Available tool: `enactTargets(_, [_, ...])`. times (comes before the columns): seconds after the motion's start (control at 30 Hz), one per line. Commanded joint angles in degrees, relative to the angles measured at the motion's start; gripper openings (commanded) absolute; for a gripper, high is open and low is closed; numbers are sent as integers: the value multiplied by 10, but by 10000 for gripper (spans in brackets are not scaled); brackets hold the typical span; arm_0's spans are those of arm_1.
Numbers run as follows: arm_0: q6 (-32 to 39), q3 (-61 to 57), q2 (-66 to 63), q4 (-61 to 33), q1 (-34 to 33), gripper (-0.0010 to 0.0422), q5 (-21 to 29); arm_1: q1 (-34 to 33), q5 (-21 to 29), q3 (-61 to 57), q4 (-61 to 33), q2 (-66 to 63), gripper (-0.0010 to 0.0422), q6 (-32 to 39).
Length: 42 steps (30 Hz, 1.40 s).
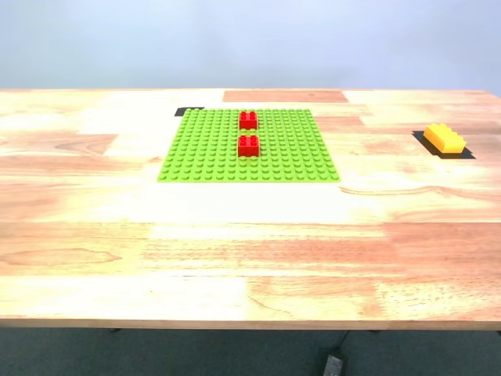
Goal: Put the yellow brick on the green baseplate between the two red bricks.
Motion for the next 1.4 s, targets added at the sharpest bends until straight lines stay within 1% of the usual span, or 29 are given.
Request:
enactTargets(0.03, [-1,0,-1,0,0,0,1,0,0,0,0,-1,0,-3])
enactTargets(0.23, [-1,-5,-4,0,0,0,8,0,0,14,-2,-1,0,-11])
enactTargets(0.27, [1,-5,-6,-1,0,0,22,1,0,16,-2,-2,0,-11])
enactTargets(0.3, [5,-5,-8,0,0,0,50,1,0,17,-3,-5,0,-10])
enactTargets(0.37, [31,-1,-16,-3,0,0,123,1,1,21,-6,-10,0,-10])
enactTargets(0.43, [44,14,-24,-34,0,0,186,0,2,28,-24,-17,0,-10])
enactTargets(0.47, [44,29,-28,-66,0,0,212,0,2,34,-37,-17,0,-10])
enactTargets(0.53, [52,72,-35,-169,0,0,260,0,2,49,-76,-18,0,-10])
enactTargets(0.6, [95,127,-37,-304,0,0,316,0,2,71,-137,-15,0,-6])
enactTargets(0.67, [155,183,-36,-445,0,0,346,-1,2,97,-200,-10,0,9])
enactTargets(0.73, [218,236,-30,-572,-1,0,345,-1,4,127,-263,3,0,18])
enactTargets(0.8, [284,283,-22,-678,-1,0,345,-1,4,164,-332,17,0,23])
enactTargets(0.87, [336,321,-15,-762,-1,0,346,-1,3,207,-405,35,0,23])
enactTargets(0.93, [367,350,-14,-826,-1,0,345,-1,3,257,-487,59,0,13])
enactTargets(0.97, [385,360,-14,-843,-1,0,345,-1,3,284,-527,74,0,6])
enactTargets(1.0, [390,366,-14,-849,-1,0,345,-1,3,311,-567,88,0,-5])
enactTargets(1.1, [389,374,-20,-850,-1,0,346,-1,-2,397,-691,141,0,-49])
enactTargets(1.23, [389,376,-24,-852,-1,0,345,-2,0,513,-850,217,5,-73])
enactTargets(1.3, [389,375,-23,-856,-1,0,345,-6,0,563,-898,256,22,-85])
enactTargets(1.4, [389,374,-22,-862,-1,0,345,-4,1,624,-944,305,74,-98])
